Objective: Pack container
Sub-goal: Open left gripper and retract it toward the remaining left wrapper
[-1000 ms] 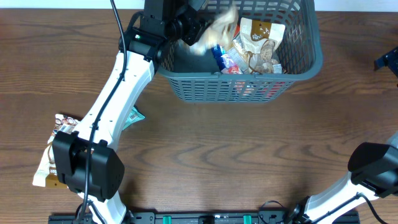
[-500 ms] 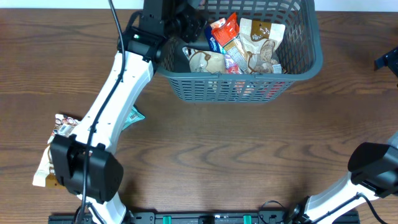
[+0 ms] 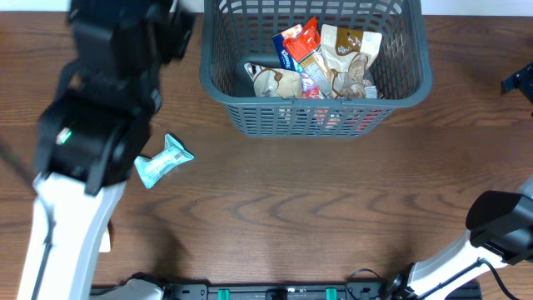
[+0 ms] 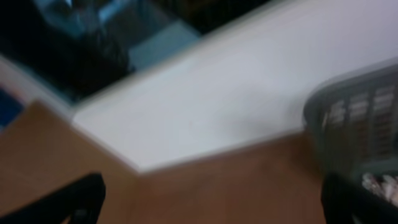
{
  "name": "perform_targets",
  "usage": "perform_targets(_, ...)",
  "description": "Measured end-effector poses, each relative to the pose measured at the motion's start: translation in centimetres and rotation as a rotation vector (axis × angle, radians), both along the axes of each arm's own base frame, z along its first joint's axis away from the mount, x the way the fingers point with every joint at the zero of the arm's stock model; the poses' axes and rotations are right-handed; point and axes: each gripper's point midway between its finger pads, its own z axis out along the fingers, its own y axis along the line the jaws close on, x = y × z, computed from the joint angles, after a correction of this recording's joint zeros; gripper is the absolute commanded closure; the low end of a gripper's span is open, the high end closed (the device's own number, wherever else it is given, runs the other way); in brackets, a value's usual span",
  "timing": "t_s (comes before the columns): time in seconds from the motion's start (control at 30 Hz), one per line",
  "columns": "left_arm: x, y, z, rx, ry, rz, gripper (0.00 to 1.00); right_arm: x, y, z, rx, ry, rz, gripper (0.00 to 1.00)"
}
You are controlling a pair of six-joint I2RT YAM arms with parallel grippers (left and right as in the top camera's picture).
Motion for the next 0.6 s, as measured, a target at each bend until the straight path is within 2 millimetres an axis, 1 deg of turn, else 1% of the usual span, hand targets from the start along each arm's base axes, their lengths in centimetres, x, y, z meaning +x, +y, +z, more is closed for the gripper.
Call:
perform_targets(0.07, -2.0, 1.2, -1.5, 0.042, 0.086, 0.025, 0.01, 0.0, 0.0, 0.0, -0.001, 0.000, 0.000, 0.01)
perform_targets(0.1, -2.7, 1.6, -2.6, 0.064, 0.141, 0.033, 0.01, 0.0, 0.0, 0.0, 0.000, 0.000, 0.000, 0.01)
perform_targets(0.2, -4.3, 3.4, -5.6, 0.081, 0.280, 0.098, 0.02, 0.0, 0.0, 0.0, 0.000, 0.000, 0.000, 0.01)
perform_targets(0.3, -5.5, 6.4, -7.7, -0.003, 0.346, 0.263, 0.01, 0.0, 0.0, 0.0, 0.000, 0.000, 0.000, 0.01)
perform_targets(0.33, -6.0, 7.8, -8.3, -0.049, 0.359, 0.339, 0.01, 0.0, 0.0, 0.0, 0.000, 0.000, 0.000, 0.01)
perform_targets(0.43, -7.7, 11.6, -9.3, -0.147, 0.368, 0.534, 0.01, 0.0, 0.0, 0.0, 0.000, 0.000, 0.000, 0.01)
perform_targets(0.5, -8.9, 13.8, -9.8, -0.189, 0.372, 0.639, 0.01, 0.0, 0.0, 0.0, 0.000, 0.000, 0.000, 0.01)
perform_targets(0.6, -11.2, 16.6, -11.3, -0.237, 0.411, 0.791, 0.01, 0.0, 0.0, 0.0, 0.000, 0.000, 0.000, 0.01)
